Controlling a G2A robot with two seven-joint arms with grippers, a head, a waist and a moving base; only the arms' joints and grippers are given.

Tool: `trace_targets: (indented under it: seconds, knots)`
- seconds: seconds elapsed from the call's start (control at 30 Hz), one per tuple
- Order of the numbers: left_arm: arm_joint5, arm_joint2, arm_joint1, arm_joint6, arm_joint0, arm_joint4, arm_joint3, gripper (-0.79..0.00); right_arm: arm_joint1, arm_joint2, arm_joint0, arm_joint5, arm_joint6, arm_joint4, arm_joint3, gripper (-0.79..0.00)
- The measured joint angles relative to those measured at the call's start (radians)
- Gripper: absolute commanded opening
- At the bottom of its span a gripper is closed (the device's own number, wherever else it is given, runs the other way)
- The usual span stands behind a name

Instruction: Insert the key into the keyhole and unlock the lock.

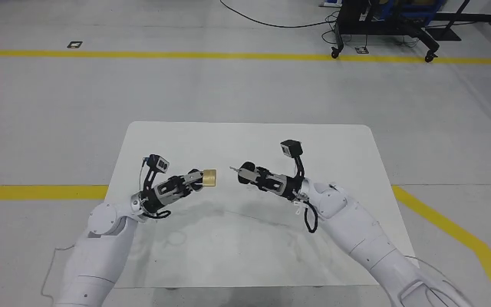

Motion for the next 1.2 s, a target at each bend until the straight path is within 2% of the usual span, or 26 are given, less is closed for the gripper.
trace_targets:
  seconds: [0.2, 0.37, 0.47, 0.63, 0.73, 0.93, 1.2]
  knots:
    - [-0.001, 0.024, -0.011, -0.136, -0.036, -0.158, 0.095, -0.785, -0.051, -0.097, 0.068, -0.078, 0.029, 0.114, 0.045, -0.785]
    - [0.019, 0.043, -0.018, -0.256, -0.068, -0.245, 0.132, -0.785, -0.092, -0.146, 0.111, -0.085, 0.038, 0.164, 0.089, -0.785]
    - [0.029, 0.050, -0.022, -0.276, -0.079, -0.264, 0.157, -0.785, -0.113, -0.158, 0.120, -0.085, 0.048, 0.185, 0.098, -0.785]
    - [0.066, 0.061, -0.029, -0.232, -0.082, -0.302, 0.184, -0.785, -0.135, -0.154, 0.107, -0.085, 0.115, 0.212, 0.080, -0.785]
    - [0.090, 0.070, -0.033, -0.213, -0.084, -0.313, 0.188, -0.785, -0.148, -0.138, 0.100, -0.085, 0.118, 0.151, 0.084, -0.785]
    - [0.098, 0.072, -0.038, -0.203, -0.081, -0.326, 0.188, -0.785, -0.177, -0.110, 0.076, -0.085, 0.033, -0.013, 0.081, -0.785]
    - [0.105, 0.070, -0.038, -0.251, -0.078, -0.316, 0.175, -0.785, -0.203, -0.064, 0.069, -0.085, -0.119, -0.170, 0.116, -0.785]
